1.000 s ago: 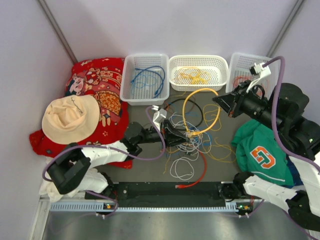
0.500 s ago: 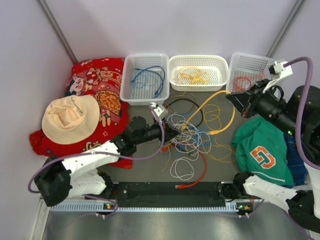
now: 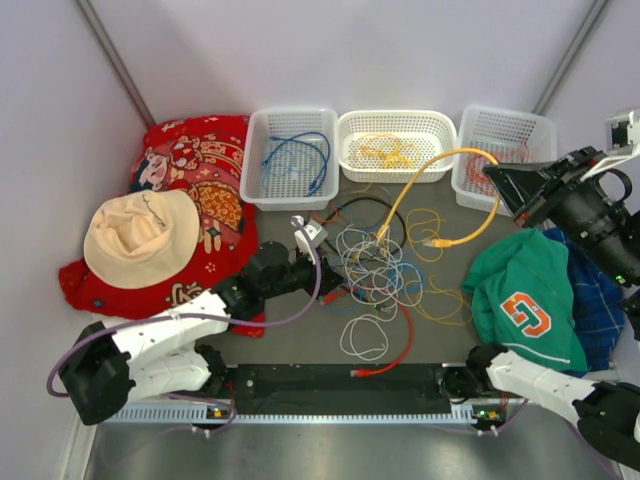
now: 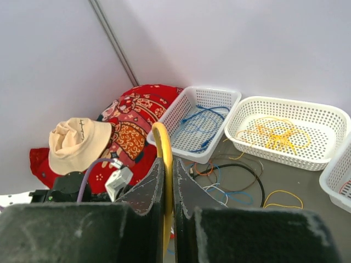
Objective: Untangle the cables
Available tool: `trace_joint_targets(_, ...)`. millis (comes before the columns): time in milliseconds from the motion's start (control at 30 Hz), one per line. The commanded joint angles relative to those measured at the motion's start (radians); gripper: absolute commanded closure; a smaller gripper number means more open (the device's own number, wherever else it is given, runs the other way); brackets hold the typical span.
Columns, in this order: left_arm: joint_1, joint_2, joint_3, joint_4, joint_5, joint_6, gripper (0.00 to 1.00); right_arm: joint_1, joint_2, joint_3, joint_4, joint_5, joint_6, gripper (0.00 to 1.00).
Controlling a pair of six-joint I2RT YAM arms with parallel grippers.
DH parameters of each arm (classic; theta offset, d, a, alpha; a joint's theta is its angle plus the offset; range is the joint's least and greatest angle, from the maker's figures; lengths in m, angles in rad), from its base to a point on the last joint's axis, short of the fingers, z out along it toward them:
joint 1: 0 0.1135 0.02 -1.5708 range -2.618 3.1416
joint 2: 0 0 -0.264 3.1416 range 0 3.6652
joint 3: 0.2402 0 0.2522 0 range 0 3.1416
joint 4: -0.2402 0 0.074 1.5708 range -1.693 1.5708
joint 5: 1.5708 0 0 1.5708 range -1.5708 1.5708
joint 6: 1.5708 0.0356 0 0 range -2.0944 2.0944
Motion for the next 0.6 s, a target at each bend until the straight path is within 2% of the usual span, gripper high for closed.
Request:
trace_joint_targets(0, 0.001, -0.049, -0.017, 0.060, 0.015, 0.004, 0.98, 0.002, 0.006, 0.028, 0.071, 0.011, 0.015, 1.00)
trace_joint_targets(167, 0.001, -0.044, 0.001, 0.043, 0.006, -0.001, 1.00, 0.002, 0.012, 0.068, 0.065, 0.009, 0.015, 1.00)
trace_joint_targets(267, 0.001, -0.069, 0.009, -0.010, -0.109, -0.004, 1.00, 0.003, 0.011, 0.096, 0.058, 0.012, 0.013, 1.00)
trace_joint_targets(300, 0.003, -0.075, 0.010, -0.045, -0.211, -0.010, 1.00, 0.002, 0.011, 0.106, 0.054, 0.017, 0.009, 1.00)
trace_joint_targets(367, 0.003, -0.070, 0.021, -0.097, -0.288, -0.010, 1.00, 0.002, 0.014, 0.140, 0.049, 0.019, 0.004, 1.00)
trace_joint_targets(400, 0.003, -0.063, 0.032, -0.163, -0.334, -0.010, 1.00, 0.003, 0.015, 0.151, 0.045, 0.019, -0.002, 1.00)
trace_joint_targets(567, 0.004, 0.052, 0.107, -0.326, -0.347, -0.053, 1.00, 0.003, 0.008, 0.179, 0.041, 0.022, -0.003, 1.00)
